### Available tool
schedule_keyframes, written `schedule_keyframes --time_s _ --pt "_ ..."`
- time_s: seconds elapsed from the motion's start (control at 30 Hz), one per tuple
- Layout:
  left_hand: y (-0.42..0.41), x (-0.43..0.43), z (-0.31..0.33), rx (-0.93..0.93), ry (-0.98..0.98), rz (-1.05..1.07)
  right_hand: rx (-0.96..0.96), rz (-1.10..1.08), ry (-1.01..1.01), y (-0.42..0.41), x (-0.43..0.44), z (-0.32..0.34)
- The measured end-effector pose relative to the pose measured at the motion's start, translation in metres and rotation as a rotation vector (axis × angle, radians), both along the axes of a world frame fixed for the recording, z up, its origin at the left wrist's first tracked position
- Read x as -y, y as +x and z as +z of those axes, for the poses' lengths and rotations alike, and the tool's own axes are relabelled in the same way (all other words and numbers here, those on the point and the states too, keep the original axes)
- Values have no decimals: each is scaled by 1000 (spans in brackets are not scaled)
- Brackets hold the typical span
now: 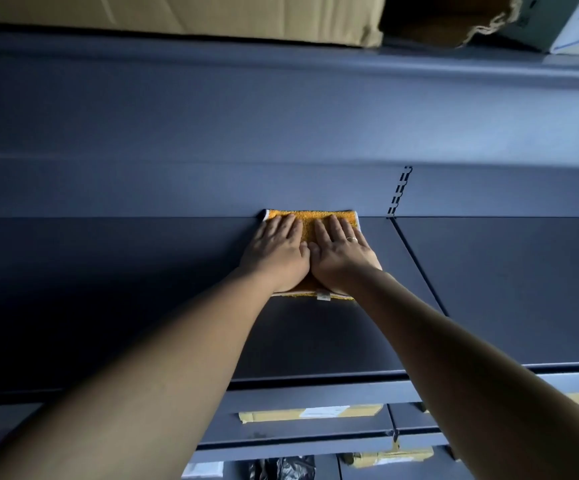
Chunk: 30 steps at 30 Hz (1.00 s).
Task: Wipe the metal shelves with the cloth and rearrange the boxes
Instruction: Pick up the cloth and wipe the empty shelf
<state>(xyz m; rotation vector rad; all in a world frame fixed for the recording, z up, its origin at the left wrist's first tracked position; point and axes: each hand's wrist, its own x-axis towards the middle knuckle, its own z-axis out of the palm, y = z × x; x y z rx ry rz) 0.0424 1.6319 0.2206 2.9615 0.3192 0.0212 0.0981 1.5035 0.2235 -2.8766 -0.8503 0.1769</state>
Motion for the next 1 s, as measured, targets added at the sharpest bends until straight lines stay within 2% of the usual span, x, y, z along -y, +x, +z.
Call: schedule_keyframes --time_s 0.2,0.57,1.0 --pt "-11 -35 -2 24 28 -10 -15 9 7 -10 -34 2" --pt "-55 -12 0 11 44 53 14 49 13 -46 -14 -3" --pt "-134 23 -1 37 39 10 43 87 -5 -126 26 -4"
